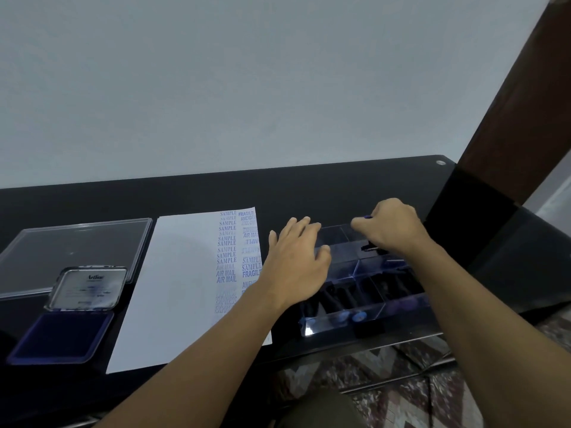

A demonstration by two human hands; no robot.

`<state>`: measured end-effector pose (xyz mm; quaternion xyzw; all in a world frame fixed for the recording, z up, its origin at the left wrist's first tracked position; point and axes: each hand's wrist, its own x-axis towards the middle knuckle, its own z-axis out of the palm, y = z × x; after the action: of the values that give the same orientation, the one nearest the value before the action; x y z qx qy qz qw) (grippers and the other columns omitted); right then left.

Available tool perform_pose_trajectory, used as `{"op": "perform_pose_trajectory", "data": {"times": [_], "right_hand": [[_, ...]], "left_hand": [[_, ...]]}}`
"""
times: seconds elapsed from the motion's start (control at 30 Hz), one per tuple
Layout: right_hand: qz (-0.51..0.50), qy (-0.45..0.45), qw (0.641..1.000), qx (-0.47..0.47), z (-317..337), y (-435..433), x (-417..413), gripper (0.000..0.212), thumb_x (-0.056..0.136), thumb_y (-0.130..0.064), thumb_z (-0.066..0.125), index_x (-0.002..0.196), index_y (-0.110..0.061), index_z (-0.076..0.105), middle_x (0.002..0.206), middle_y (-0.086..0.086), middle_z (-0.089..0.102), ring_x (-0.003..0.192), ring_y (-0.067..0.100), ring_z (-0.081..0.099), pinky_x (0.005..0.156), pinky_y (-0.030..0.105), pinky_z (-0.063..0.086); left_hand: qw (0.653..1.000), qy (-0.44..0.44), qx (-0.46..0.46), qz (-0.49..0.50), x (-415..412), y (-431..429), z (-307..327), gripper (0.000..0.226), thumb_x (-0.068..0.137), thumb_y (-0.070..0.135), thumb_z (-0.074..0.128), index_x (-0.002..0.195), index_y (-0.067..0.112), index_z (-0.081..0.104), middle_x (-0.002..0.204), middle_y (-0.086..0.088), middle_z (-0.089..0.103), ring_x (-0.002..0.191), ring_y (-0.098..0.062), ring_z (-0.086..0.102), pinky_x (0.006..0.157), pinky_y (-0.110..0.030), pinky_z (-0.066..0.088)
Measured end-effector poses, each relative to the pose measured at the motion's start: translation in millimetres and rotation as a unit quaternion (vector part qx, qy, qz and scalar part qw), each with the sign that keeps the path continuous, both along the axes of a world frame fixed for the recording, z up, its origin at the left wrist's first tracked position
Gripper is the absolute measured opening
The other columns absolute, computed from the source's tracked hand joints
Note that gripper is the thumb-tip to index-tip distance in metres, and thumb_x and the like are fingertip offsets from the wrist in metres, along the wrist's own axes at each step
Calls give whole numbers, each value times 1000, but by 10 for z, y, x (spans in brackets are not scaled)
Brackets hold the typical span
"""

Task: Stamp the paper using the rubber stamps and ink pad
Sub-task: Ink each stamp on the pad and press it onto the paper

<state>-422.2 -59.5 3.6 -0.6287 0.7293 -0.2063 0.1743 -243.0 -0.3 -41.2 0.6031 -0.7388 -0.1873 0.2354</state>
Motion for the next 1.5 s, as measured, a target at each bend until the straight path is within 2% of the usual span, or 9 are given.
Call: {"op": "perform_pose_trajectory", "data": {"times": [0.17, 0.3, 0.47, 0.8, 0.93, 1.03, 1.17, 1.3, 1.5], "right_hand": [[48, -81, 995, -37, 247, 121, 54, 24, 89, -28, 56, 78, -7, 56, 72, 6, 58, 61, 19, 48, 53, 28, 38], [78, -242, 967, 28, 330, 154, 212, 15, 88, -23, 52, 83, -10, 60, 72, 9, 44, 60, 21, 33, 49, 30, 25], [120, -340, 929, 85, 401, 232, 529, 26, 91, -18, 46, 94, -4, 68, 63, 4, 45, 51, 14, 26, 49, 31, 21], [188, -482, 838, 175, 461, 446, 1308, 20, 90, -15, 46, 74, -11, 58, 61, 5, 37, 56, 18, 22, 55, 35, 14], [209, -456, 846, 177, 430, 522, 1641, 20, 90, -15, 47, 76, -9, 60, 62, 5, 39, 58, 18, 22, 57, 36, 15], [216, -380, 884, 164, 391, 572, 1946, 20, 88, -15, 50, 75, -9, 63, 64, 6, 42, 56, 17, 25, 53, 32, 20], [258, -274, 918, 125, 276, 664, 2411, 15, 90, -19, 53, 85, -9, 62, 66, 0, 48, 54, 13, 30, 51, 27, 24], [337, -194, 918, 79, 151, 785, 2810, 16, 95, -22, 53, 89, -11, 62, 71, -11, 54, 60, 8, 45, 55, 20, 34], [415, -130, 899, 54, 12, 934, 3336, 21, 99, -33, 57, 87, -16, 63, 72, -11, 59, 67, 7, 54, 64, 23, 40]], "left_hand": [[1000, 16, -7, 11, 177, 68, 153, 51, 102, 33, 38, 151, 20, 33, 162, 4, 22, 151, -13, 5, 123, -46, 4], [999, 15, -13, 30, 400, 130, 274, 49, 103, 31, 38, 151, 18, 34, 161, 4, 24, 150, -13, 8, 123, -45, 5], [997, 2, -8, 75, 727, 173, 307, 49, 104, 34, 38, 151, 23, 33, 162, 5, 22, 151, -15, 9, 123, -44, 7], [990, 33, -28, 135, 1584, 495, 331, 47, 103, 32, 41, 149, 21, 37, 161, 4, 24, 151, -15, 10, 123, -46, 10], [984, 39, -44, 168, 1971, 675, 303, 43, 100, 28, 44, 142, 20, 45, 156, 5, 33, 148, -15, 18, 121, -47, 13], [979, 20, -46, 195, 2317, 828, 276, 40, 98, 27, 46, 137, 18, 49, 148, 3, 42, 140, -16, 32, 117, -46, 24], [965, 20, -32, 260, 2848, 1085, 192, 43, 99, 26, 50, 141, 18, 47, 155, 0, 35, 144, -17, 26, 120, -45, 21], [940, 42, -31, 337, 3325, 1326, 47, 42, 97, 26, 53, 137, 16, 51, 148, 0, 44, 136, -19, 39, 111, -36, 31], [930, -5, -8, 367, 3719, 1570, -261, 39, 94, 26, 53, 132, 14, 54, 134, -3, 53, 124, -24, 49, 111, -52, 33]]}}
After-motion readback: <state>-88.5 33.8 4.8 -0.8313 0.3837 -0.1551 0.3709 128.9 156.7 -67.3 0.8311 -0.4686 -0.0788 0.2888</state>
